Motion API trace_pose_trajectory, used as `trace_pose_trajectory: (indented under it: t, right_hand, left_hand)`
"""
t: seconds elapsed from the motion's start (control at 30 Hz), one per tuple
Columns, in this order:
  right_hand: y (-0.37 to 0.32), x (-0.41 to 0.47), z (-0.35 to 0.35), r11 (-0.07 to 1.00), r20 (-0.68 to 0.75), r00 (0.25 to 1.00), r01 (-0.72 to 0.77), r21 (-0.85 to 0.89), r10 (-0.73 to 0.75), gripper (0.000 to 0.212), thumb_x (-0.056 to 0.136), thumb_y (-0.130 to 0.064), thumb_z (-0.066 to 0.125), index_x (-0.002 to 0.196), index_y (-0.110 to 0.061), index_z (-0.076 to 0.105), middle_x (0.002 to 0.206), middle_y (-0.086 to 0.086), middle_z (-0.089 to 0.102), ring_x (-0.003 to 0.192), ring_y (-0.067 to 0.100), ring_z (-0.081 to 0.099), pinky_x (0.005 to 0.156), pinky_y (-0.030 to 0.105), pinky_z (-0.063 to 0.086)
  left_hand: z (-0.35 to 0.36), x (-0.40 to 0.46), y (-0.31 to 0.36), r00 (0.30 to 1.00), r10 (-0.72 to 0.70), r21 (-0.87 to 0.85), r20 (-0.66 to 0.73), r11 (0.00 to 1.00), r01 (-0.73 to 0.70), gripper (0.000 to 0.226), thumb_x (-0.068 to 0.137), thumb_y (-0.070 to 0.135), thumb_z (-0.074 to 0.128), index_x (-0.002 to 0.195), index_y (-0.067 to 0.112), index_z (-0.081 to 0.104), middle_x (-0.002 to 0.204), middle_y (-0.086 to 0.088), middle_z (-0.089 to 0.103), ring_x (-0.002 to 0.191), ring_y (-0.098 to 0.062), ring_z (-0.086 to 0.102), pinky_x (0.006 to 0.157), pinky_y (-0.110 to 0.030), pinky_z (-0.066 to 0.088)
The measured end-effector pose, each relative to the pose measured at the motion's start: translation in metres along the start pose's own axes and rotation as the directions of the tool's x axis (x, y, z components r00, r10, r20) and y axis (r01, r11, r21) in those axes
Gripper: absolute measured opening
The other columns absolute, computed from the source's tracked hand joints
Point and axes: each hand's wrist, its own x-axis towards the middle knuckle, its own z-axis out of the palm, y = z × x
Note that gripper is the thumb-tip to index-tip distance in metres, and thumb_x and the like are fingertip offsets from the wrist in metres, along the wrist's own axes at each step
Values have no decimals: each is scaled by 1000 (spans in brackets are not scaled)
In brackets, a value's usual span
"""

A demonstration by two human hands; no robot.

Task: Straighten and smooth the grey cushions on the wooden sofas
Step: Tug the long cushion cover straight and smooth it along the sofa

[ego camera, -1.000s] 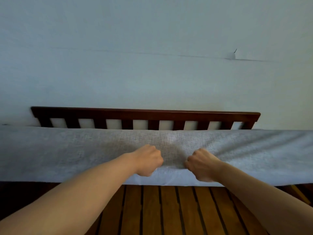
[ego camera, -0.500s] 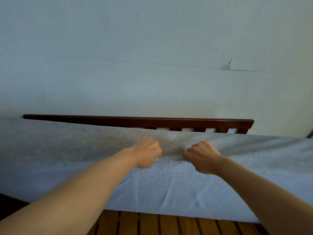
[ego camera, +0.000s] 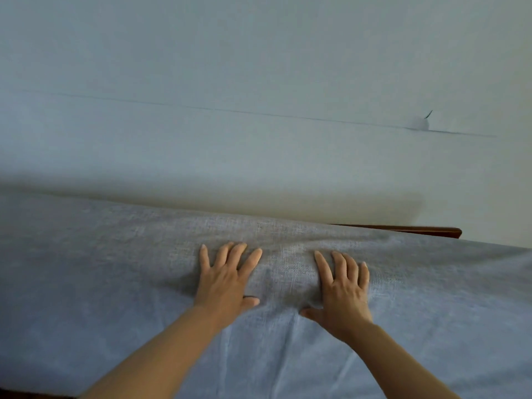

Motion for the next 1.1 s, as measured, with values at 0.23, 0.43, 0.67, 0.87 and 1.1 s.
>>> trace_pose_trajectory:
  t: [0.23,0.43,0.67,0.87,1.1]
  right_hand:
    - [28,104,19,999,124,992,27,41,-32,120,56,-80,64,150,-28,10,141,11,27,134,34,21,113,54,3]
    - [49,167,42,977,119,980,136,163,-157,121,52,-80,66,149,-30,14,139,6,25,133,29,18,114,51,-2]
    - [55,219,66,955,135,963,202,218,-234,116,55,-78,67,148,-35,12,137,3,26,130,25,20,115,49,0]
    - [53,253,93,947,55,972,208,243,-227,118,49,-78,70,147,-34,20,134,1,32,126,24,28,114,46,4]
    - [46,240,86,964,80,977,180,197,-199,118,53,-78,67,148,-29,17,137,3,31,130,25,25,114,45,3]
  left_hand:
    - [2,105,-14,998,-57,2,-22,998,57,91,78,77,44,147,30,9,142,-4,23,130,-24,25,109,-53,18]
    - [18,162,-19,991,-100,12,-84,995,102,85,71,83,43,134,27,25,125,-2,33,115,-21,32,95,-39,27]
    - [29,202,-27,984,-171,26,-46,985,172,86,72,81,44,134,25,26,129,-5,32,120,-22,31,100,-39,28]
    - [52,229,-35,971,-238,39,-23,970,238,96,70,85,40,141,23,20,136,-6,29,128,-26,26,111,-45,15]
    - [54,225,-34,965,-262,-41,33,964,263,101,72,81,45,146,24,7,149,-4,14,141,-27,9,113,-56,-1]
